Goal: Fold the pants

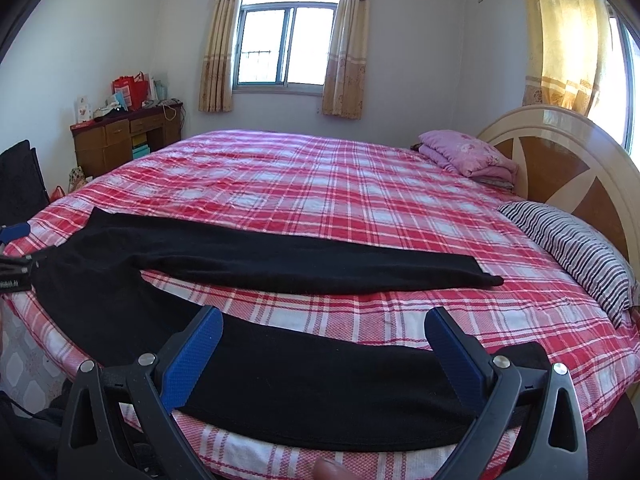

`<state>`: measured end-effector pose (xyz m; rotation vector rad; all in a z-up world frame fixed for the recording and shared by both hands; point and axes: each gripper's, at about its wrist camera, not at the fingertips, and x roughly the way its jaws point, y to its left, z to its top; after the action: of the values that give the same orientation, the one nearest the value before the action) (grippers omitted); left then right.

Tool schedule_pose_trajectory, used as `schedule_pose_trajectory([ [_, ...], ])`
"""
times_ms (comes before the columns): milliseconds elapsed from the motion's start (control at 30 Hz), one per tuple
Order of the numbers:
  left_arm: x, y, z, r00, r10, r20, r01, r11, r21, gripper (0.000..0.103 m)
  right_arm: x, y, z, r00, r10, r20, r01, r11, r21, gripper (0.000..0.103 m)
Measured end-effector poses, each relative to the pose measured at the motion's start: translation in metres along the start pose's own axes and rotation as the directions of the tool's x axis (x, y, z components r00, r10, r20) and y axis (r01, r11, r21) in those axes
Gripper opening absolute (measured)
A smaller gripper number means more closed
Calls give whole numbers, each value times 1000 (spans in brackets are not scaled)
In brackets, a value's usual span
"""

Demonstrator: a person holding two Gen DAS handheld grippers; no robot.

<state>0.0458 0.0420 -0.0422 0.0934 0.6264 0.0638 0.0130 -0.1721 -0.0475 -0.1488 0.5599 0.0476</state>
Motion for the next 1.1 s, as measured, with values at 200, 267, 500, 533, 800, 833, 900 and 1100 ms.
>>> schedule_pose_trajectory([
  [200, 52, 68, 17, 990, 135, -32, -137, 988, -71, 103, 42, -16, 1, 997, 8, -82, -6, 1000, 25, 102],
  [267, 77, 90, 24, 986, 150, -74, -157, 983, -96, 103, 56, -19, 5, 995, -2, -99, 4, 1000, 18, 102],
  [500, 163, 140, 42, 973, 115, -200, -145, 978, -146, 102, 100, -28, 18, 988, -26, -154, 23, 999, -25, 102],
  [533, 173, 144, 45, 972, 104, -213, -138, 978, -155, 98, 106, -29, 18, 986, -29, -165, 24, 999, -32, 102],
  [800, 246, 164, 50, 940, 21, -341, -87, 980, -181, 59, 142, -57, 25, 976, -44, -215, 40, 999, -22, 102],
  [833, 249, 167, 50, 938, 8, -346, -79, 978, -191, 55, 145, -61, 25, 974, -44, -220, 42, 999, -15, 102],
  [900, 252, 169, 51, 939, -19, -344, -54, 978, -203, 48, 151, -70, 26, 972, -46, -231, 47, 999, -1, 102],
  [1100, 253, 166, 52, 944, -39, -328, -24, 982, -186, 26, 164, -114, 32, 956, -83, -282, 102, 993, 54, 102],
])
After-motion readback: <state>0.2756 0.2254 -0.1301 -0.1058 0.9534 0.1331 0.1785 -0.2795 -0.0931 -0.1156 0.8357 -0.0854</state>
